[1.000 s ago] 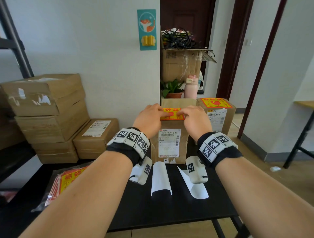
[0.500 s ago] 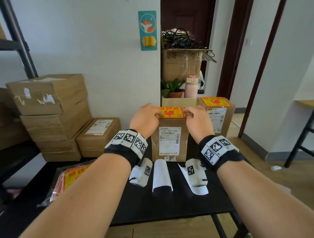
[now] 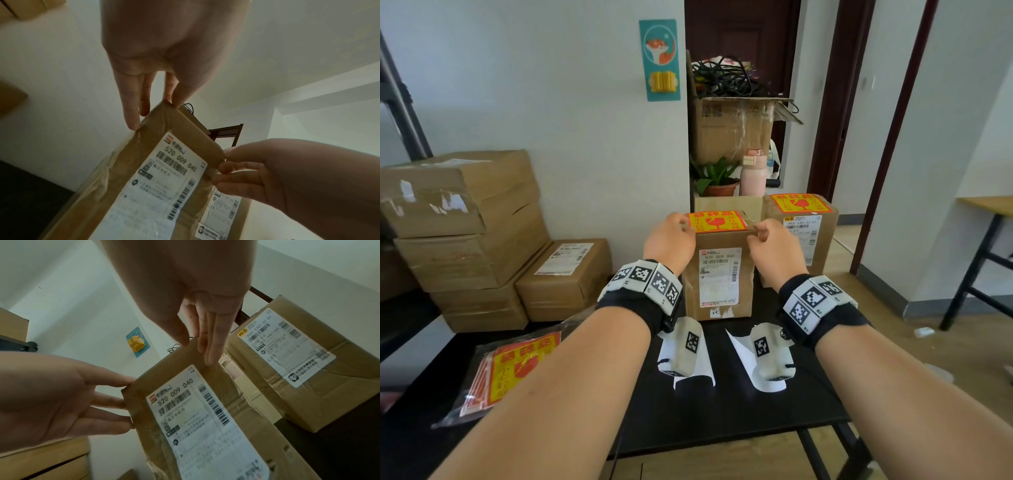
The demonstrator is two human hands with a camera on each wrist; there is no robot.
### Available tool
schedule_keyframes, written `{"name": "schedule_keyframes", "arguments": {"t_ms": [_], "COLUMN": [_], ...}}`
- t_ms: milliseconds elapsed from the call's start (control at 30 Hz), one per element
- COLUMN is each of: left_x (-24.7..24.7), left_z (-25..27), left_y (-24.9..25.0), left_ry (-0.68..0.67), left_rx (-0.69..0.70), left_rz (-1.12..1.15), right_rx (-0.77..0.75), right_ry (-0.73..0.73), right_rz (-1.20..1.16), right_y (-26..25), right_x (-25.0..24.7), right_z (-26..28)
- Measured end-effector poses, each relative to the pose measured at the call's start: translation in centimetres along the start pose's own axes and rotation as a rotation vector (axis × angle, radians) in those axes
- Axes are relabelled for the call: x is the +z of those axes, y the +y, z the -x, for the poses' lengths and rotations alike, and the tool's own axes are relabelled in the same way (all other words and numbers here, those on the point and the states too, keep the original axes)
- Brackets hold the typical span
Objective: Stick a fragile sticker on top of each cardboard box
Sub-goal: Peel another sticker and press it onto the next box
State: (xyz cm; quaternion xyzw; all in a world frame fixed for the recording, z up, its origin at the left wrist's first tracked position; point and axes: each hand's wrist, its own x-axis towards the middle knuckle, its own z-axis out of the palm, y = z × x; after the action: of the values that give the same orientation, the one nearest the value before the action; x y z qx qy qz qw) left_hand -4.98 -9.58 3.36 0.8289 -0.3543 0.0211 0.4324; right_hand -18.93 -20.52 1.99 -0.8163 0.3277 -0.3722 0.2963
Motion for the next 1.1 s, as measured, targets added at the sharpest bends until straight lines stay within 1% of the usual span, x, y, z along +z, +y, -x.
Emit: {"name": "schedule_keyframes", "arguments": {"t_ms": [100, 167, 367, 633, 833, 1033, 1100], "left_x": [1.2, 1.8, 3.5, 5.8, 6.9, 7.0, 6.0], "left_z": [-0.3, -0.8, -2.9, -5.2, -5.6, -5.7, -5.0], "left_y": [0.4, 0.6, 0.7, 0.8, 0.7, 0.1, 0.8], "left_ry": [0.012, 0.014, -0.054, -0.177, -0.29, -0.282, -0.261], "left_rx": [0.068, 0.085, 0.063, -0.014, 0.015, 0.058, 0.06], "left_rz": [-0.041, -0.035, 0.056, 0.145, 0.205, 0.167, 0.146], "right_rx": [-0.009, -0.02, -0.061, -0.063, -0.03, -0.015, -0.011], "right_ry": [-0.021, -0.025, -0.028, -0.033, -0.035, -0.046, -0.051], "right_rz": [0.049, 0.05, 0.054, 0.055, 0.063, 0.037, 0.027], "right_y": [0.6, 1.0, 1.9, 2.8, 3.4, 3.0, 2.5], "right_x": [-0.2, -0.2, -0.2, 0.3, 0.4, 0.4, 0.3], "right_z": [-0.8, -1.3, -2.8, -4.8, -5.4, -4.9, -4.6]}}
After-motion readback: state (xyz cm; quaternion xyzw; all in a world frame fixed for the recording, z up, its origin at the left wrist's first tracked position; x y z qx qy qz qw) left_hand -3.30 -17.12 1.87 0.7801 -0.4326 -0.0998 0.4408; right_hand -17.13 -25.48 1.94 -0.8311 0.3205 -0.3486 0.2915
